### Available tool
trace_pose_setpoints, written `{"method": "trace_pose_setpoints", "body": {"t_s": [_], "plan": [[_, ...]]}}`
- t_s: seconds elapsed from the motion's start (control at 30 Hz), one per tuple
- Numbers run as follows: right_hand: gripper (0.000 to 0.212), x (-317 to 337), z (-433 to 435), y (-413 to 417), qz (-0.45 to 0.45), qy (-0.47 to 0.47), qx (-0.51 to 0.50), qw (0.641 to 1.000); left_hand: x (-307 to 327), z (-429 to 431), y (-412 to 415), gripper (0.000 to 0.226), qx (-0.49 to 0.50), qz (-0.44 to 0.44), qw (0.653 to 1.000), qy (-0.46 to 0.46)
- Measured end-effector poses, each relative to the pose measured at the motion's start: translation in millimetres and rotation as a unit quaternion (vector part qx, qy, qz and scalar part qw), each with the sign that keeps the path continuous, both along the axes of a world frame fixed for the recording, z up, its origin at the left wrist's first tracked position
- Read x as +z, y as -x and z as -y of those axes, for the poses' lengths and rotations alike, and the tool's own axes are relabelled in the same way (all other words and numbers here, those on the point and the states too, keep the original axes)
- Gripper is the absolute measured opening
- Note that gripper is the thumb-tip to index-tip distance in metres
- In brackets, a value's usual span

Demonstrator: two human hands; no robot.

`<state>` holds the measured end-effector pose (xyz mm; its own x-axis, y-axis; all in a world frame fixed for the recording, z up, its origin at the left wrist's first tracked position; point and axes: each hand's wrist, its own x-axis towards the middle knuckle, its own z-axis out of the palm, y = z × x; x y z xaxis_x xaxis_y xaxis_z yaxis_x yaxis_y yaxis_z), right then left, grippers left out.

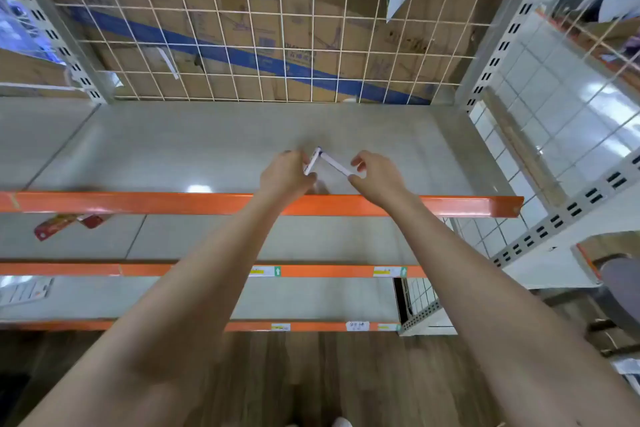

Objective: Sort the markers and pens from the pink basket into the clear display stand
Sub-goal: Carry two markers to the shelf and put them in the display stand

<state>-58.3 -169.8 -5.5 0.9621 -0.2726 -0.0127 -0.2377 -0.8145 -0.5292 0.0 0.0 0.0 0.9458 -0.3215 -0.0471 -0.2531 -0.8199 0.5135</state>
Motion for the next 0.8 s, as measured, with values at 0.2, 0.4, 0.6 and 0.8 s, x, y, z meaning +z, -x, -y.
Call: {"method": "trace_pose_setpoints", "body": {"t_s": [0.2,0.4,0.6,0.8], "plan": [[0.033,-9.2,-4.6,-28.1,-0.042,0.096,0.009,0.994,-8.4,17.8,-15.5,0.043,0.003,0.042,0.993,-0.109],[0.022,-11.3,-10.9,-40.7,-0.047,0.148,0.015,0.988,-11.3,29.1,-13.8,0.029,-0.006,0.097,0.976,-0.192],[0.026,-6.8,-16.0,-44.2,-0.061,0.166,0.02,0.984,-4.0,29.9,-15.4,0.029,-0.037,0.109,0.966,-0.231],[0.023,7.2,-17.2,-42.5,-0.046,0.155,0.024,0.987,10.3,17.2,-17.9,0.024,-0.002,0.099,0.978,-0.183]]}}
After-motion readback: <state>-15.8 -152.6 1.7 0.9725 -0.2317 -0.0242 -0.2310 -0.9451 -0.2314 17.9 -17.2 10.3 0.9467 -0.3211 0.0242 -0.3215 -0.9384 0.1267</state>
